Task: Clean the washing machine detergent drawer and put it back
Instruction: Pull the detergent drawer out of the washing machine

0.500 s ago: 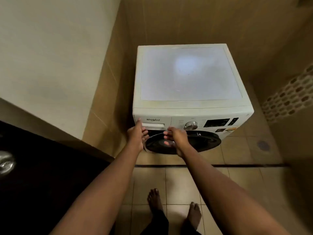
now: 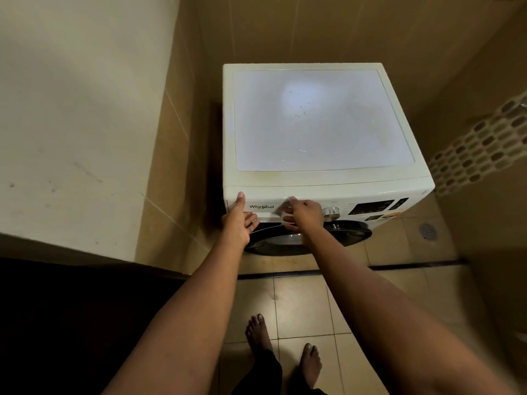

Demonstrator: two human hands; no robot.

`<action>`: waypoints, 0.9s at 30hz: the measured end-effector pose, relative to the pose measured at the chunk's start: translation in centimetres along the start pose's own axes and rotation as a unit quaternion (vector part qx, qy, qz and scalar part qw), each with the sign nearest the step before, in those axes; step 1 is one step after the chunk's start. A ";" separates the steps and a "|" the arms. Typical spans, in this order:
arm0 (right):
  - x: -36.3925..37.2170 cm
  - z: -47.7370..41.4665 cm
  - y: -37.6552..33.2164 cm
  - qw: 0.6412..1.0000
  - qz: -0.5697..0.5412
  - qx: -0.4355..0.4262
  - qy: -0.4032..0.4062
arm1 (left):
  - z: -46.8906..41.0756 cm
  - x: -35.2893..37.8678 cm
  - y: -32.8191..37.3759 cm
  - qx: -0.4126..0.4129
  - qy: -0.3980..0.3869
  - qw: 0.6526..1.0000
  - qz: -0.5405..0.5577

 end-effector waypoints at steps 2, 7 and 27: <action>-0.4 -0.5 -0.7 0.994 0.103 -0.028 0.015 | -0.7 0.4 -0.1 0.003 -0.002 0.999 0.032; -1.1 -1.1 -2.5 0.935 0.315 -0.143 0.078 | -1.5 0.3 -0.6 0.024 -0.003 0.997 0.068; -6.0 0.4 -2.0 0.740 0.618 -0.247 -0.101 | 6.6 -4.9 -7.7 0.029 0.007 0.996 0.081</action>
Point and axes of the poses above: each hand's wrist, its own z-axis away from the middle knuckle, its own x-axis out of the palm, y = z × x, the point moved 1 cm from there along -z, towards the middle knuckle, and after that the axes turned 9 degrees about -y, right-handed, at the moved point
